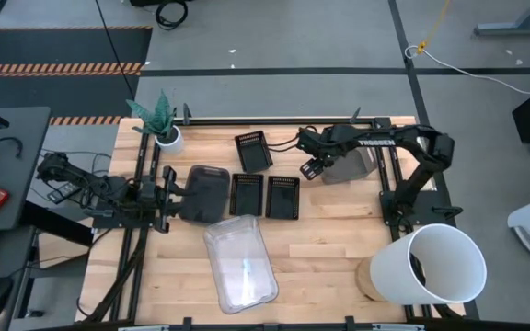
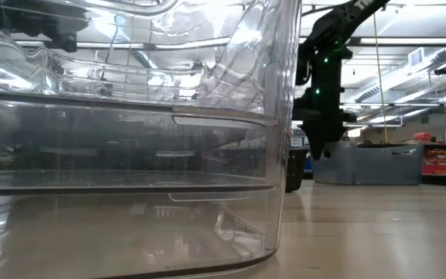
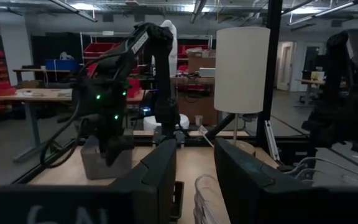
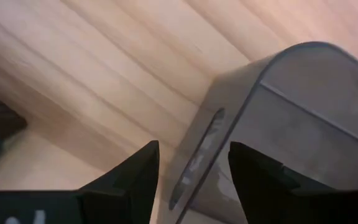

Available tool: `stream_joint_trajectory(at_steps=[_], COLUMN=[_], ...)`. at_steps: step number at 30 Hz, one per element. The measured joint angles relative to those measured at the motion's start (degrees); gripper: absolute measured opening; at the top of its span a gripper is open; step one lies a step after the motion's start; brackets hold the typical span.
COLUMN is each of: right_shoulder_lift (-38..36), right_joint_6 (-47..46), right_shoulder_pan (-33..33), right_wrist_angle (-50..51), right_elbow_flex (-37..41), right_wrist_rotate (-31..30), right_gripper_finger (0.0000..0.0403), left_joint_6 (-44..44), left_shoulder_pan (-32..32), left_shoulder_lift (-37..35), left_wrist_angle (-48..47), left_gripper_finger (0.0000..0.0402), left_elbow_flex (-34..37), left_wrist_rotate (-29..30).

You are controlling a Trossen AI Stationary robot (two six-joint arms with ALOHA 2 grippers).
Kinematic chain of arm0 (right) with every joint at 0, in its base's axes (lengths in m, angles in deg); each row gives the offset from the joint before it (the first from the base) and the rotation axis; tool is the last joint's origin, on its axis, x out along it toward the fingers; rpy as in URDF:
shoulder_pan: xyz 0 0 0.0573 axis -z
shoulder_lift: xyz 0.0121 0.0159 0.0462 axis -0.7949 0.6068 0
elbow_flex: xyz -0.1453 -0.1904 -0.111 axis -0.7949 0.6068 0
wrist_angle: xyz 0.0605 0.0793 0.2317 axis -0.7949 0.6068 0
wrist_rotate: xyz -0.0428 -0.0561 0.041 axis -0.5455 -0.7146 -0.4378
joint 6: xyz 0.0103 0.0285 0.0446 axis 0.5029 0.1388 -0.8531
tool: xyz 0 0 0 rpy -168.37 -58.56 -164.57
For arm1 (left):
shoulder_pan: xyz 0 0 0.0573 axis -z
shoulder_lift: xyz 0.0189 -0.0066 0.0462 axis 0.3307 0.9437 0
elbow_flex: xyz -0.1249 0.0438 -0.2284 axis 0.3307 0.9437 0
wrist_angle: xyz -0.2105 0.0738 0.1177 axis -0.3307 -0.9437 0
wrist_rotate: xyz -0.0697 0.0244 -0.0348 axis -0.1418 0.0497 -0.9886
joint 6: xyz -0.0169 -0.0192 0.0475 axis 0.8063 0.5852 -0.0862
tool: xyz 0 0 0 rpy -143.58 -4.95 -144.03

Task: Stack baskets by color
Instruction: Stack the transparent black bin on top of the transparent black bin

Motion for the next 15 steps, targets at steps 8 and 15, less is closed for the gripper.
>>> stream_joint_trajectory(at_steps=[8, 15], right_shoulder_lift=[2.97, 2.93], right_joint_6=[1.84, 2.6], right_shoulder_pan=[1.66, 0.68], right_wrist_angle=[-0.02, 0.57], right_elbow_flex=[-0.06, -0.06], right_wrist_rotate=[0.96, 2.0], right_gripper_finger=[0.0155, 0.0094], left_joint_6=[0.37, -1.23], left_shoulder_pan=[0.02, 0.02], left_shoulder_lift=[0.0, -0.11], left_wrist_angle=[0.02, -1.61], left_gripper_finger=[0.0117, 0.0117], left_elbow_flex=[0.0, -0.02], left_wrist_rotate=[0.0, -1.59])
